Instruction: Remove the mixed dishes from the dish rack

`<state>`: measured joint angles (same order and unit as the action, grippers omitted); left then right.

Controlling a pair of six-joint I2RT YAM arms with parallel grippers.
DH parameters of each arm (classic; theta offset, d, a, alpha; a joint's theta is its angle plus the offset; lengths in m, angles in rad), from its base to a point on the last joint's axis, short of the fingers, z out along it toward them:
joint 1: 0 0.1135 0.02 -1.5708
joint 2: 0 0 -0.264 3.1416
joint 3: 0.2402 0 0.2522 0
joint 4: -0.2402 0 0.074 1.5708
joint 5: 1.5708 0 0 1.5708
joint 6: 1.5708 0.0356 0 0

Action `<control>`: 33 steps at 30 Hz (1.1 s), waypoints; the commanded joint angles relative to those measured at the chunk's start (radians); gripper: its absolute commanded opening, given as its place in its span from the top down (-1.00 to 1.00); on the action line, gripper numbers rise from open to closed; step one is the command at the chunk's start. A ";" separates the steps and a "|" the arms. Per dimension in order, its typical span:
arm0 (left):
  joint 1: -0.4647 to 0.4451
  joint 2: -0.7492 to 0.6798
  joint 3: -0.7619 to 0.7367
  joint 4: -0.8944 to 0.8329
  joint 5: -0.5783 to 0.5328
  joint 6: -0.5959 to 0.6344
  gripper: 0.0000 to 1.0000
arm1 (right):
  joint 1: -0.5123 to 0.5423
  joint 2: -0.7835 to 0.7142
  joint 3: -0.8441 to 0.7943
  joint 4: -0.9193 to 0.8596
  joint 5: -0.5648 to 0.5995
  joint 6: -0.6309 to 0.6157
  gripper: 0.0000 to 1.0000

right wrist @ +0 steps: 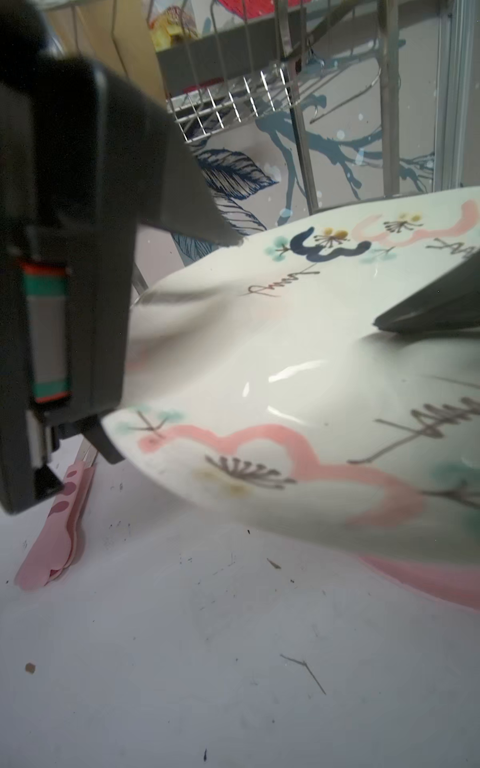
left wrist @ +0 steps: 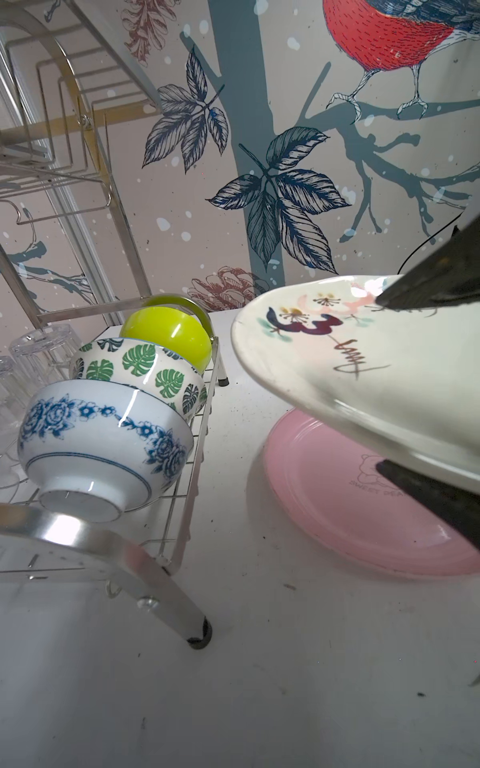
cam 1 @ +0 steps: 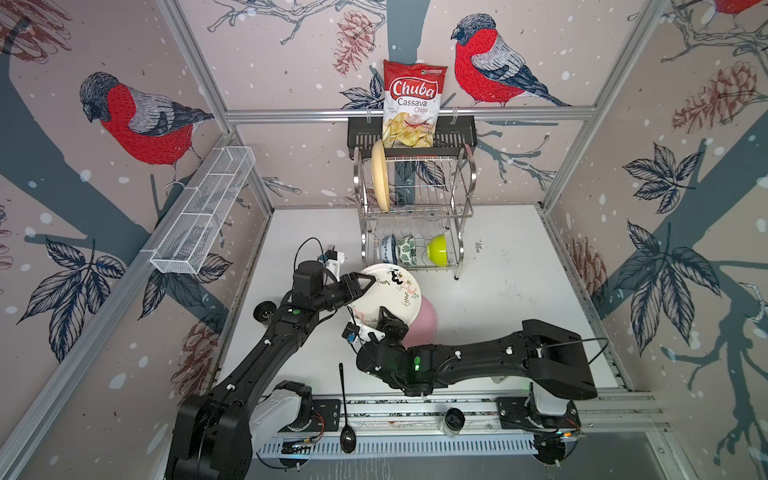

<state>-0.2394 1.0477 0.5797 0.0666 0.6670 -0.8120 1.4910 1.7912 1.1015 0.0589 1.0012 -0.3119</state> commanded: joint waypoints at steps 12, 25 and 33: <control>-0.009 0.015 -0.035 0.086 0.103 0.040 1.00 | -0.096 -0.337 -0.144 0.072 -0.650 0.396 -0.60; -0.008 0.055 -0.055 -0.037 0.014 0.133 1.00 | -0.466 -0.664 -0.437 0.130 -0.924 0.719 -0.57; -0.007 0.030 -0.036 -0.238 -0.105 0.215 1.00 | -0.504 -0.575 -0.437 0.074 -0.985 0.778 -0.63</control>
<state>-0.2474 1.0920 0.5091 -0.0792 0.6331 -0.6586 0.9916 1.1908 0.6609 0.1440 0.0692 0.4240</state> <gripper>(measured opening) 0.048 0.817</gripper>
